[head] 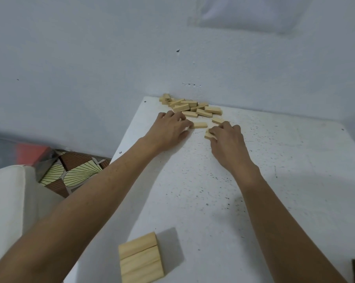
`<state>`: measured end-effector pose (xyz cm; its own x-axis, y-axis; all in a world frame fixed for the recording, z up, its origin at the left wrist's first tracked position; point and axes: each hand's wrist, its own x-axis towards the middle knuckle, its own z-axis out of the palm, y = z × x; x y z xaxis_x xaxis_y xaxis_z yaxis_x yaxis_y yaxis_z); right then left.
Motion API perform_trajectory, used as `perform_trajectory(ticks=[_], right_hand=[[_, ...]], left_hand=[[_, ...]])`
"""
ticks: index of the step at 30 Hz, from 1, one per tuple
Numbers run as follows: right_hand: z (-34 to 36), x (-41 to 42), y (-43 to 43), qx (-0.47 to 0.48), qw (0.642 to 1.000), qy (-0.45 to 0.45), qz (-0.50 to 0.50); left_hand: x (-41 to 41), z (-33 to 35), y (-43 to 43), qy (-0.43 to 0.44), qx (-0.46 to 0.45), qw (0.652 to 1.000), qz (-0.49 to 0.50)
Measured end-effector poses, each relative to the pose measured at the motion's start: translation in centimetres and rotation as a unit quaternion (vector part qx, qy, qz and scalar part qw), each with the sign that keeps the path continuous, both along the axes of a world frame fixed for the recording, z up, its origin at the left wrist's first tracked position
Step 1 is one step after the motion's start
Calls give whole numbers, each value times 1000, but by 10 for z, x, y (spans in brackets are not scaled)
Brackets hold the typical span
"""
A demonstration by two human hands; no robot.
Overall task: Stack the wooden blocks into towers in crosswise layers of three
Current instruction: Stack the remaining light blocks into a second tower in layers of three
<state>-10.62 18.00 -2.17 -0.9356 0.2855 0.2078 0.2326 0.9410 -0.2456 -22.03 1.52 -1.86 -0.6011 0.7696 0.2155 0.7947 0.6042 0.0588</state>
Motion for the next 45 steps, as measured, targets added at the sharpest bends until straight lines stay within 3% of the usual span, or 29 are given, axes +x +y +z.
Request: perform_trajectory(ticks=[8,19,28,36,45], right_hand=[[-1,46,-14,-30,999,22,17],[1,127,-26,-60,998,17,23],[-3,201,-26,-101,994,32,30],[-8,250,-27,-80,996,39,28],[-7,272,-27,-103,993,12,62]], left_hand=[[20,10,-7,-30,-7,997,-67],[85,51,18,-60,-164,971,-165],[154,65,34,-98,-220,953,-183],[211,59,35,-153,-220,956,-122],[257,45,9,-220,-151,963,-22]])
